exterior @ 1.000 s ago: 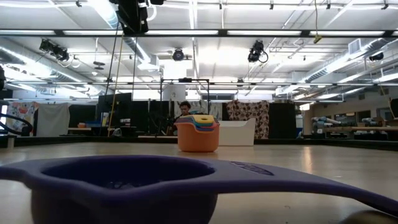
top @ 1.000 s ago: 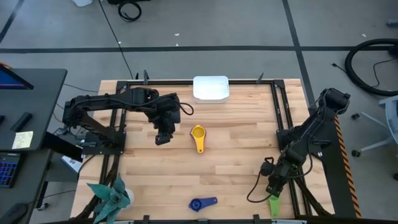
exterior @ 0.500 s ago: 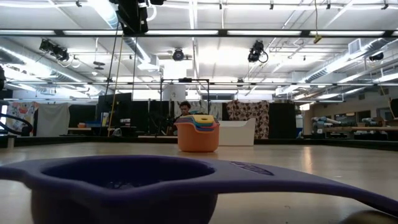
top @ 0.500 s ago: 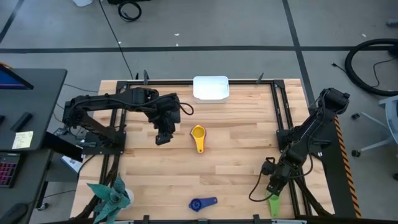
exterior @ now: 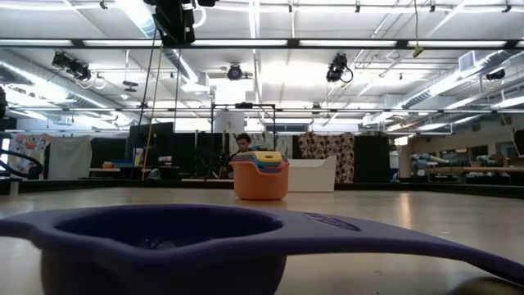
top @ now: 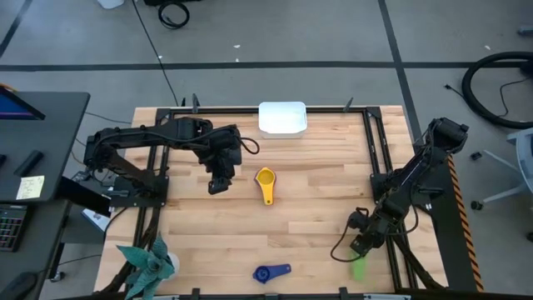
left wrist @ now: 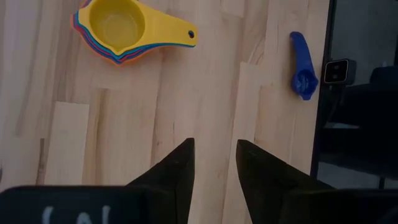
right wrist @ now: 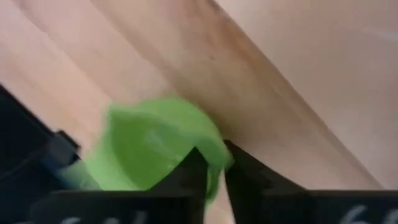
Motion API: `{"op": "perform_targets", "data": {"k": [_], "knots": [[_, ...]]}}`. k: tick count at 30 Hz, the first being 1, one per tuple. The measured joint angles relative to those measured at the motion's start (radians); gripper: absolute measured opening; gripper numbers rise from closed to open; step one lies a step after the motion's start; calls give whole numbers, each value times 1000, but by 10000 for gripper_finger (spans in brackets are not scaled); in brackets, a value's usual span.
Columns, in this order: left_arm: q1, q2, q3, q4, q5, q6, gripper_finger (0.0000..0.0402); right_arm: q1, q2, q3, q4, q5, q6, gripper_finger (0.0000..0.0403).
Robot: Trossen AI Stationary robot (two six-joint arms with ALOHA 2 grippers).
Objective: Nest measuring cups in basket
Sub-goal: Stack the green measuring cup on the yellow measuring cup
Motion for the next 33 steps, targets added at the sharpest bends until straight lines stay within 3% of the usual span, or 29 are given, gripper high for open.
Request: {"op": "perform_targets", "data": {"k": [3, 13, 27, 33], "knots": [[0, 0, 0, 0, 0, 1, 123, -8, 0, 0, 36, 12, -1, 15], [0, 0, 0, -42, 0, 16, 123, -169, 0, 92, 22, -16, -59, 14], [0, -41, 1, -126, -41, 45, 123, -668, 27, 575, -586, -50, -725, 14], [0, -95, 0, -127, -55, 35, 123, -839, 237, 839, -782, -55, -1122, 14]]}}
